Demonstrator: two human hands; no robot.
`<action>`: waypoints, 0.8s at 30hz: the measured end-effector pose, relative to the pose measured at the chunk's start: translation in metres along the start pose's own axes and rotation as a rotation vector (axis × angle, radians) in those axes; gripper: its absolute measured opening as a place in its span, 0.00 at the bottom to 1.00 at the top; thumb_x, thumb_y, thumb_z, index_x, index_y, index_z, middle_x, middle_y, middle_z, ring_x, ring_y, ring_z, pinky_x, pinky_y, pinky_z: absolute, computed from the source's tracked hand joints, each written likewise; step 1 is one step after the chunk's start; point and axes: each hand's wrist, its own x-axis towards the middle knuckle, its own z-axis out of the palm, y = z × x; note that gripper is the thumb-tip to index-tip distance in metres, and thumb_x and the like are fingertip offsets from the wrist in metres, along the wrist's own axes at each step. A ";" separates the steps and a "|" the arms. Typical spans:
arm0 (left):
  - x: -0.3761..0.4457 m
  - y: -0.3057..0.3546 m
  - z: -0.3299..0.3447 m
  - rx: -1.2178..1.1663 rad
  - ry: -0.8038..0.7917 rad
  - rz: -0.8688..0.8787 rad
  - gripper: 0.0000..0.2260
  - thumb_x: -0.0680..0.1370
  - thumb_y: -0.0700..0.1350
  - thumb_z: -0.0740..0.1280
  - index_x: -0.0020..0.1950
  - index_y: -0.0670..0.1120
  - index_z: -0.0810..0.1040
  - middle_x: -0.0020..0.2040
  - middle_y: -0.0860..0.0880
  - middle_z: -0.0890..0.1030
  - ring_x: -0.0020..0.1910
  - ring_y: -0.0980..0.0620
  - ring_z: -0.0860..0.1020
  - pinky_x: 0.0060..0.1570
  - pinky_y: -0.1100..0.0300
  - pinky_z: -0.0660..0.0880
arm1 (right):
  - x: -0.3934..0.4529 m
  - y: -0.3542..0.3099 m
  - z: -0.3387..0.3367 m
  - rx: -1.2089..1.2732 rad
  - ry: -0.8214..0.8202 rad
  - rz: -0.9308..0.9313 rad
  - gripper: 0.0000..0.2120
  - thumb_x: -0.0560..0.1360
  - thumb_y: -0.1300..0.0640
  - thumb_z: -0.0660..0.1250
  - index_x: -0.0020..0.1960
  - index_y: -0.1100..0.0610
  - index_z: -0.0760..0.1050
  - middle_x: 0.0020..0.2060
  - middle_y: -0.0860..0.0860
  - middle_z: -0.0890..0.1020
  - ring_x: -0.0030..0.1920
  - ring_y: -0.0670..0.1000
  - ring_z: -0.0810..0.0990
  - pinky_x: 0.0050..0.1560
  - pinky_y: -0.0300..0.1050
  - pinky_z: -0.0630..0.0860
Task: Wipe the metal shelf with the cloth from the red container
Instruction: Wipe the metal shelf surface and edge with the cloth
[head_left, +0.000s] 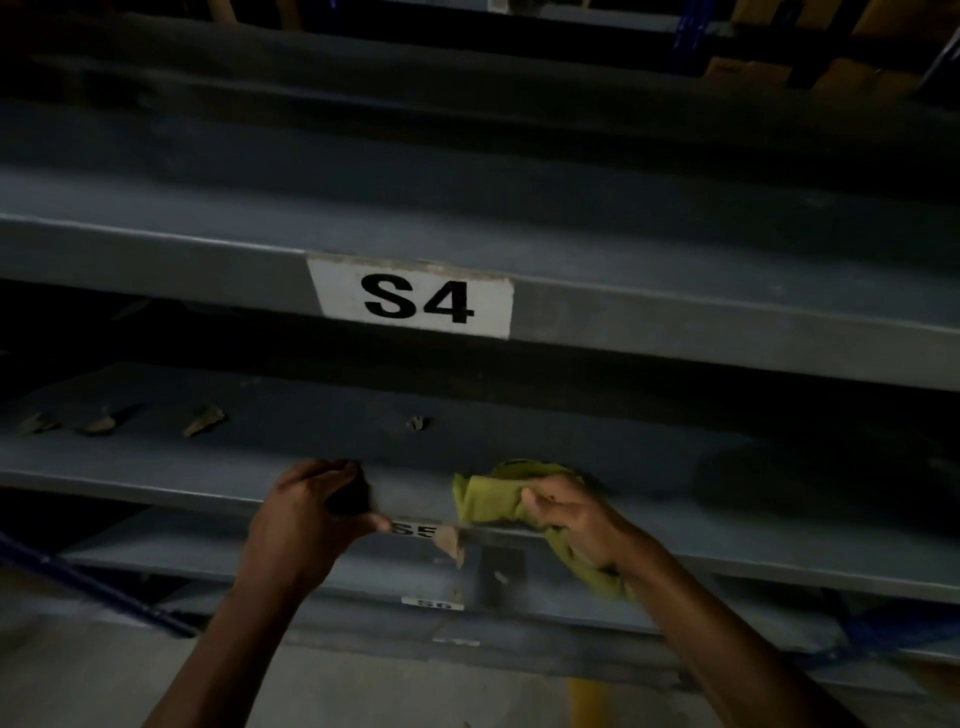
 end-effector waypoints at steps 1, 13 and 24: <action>0.000 0.001 0.000 -0.008 -0.001 0.002 0.19 0.60 0.54 0.79 0.46 0.47 0.82 0.44 0.55 0.76 0.40 0.57 0.73 0.36 0.69 0.69 | 0.001 0.003 -0.002 -0.022 0.053 0.014 0.20 0.77 0.36 0.56 0.62 0.42 0.77 0.65 0.46 0.77 0.68 0.49 0.73 0.72 0.54 0.63; 0.001 -0.012 0.007 0.005 -0.069 -0.064 0.25 0.61 0.61 0.75 0.51 0.49 0.82 0.49 0.51 0.77 0.43 0.53 0.76 0.41 0.57 0.79 | 0.031 -0.030 0.015 -0.813 -0.026 -0.076 0.26 0.84 0.50 0.53 0.79 0.50 0.48 0.74 0.41 0.43 0.74 0.39 0.41 0.74 0.37 0.38; -0.001 -0.018 0.006 0.021 -0.062 0.066 0.15 0.66 0.58 0.74 0.47 0.51 0.80 0.47 0.53 0.77 0.48 0.52 0.73 0.42 0.62 0.73 | 0.062 -0.028 0.016 -0.861 0.323 0.136 0.25 0.79 0.43 0.38 0.76 0.37 0.49 0.77 0.41 0.48 0.77 0.43 0.46 0.72 0.38 0.36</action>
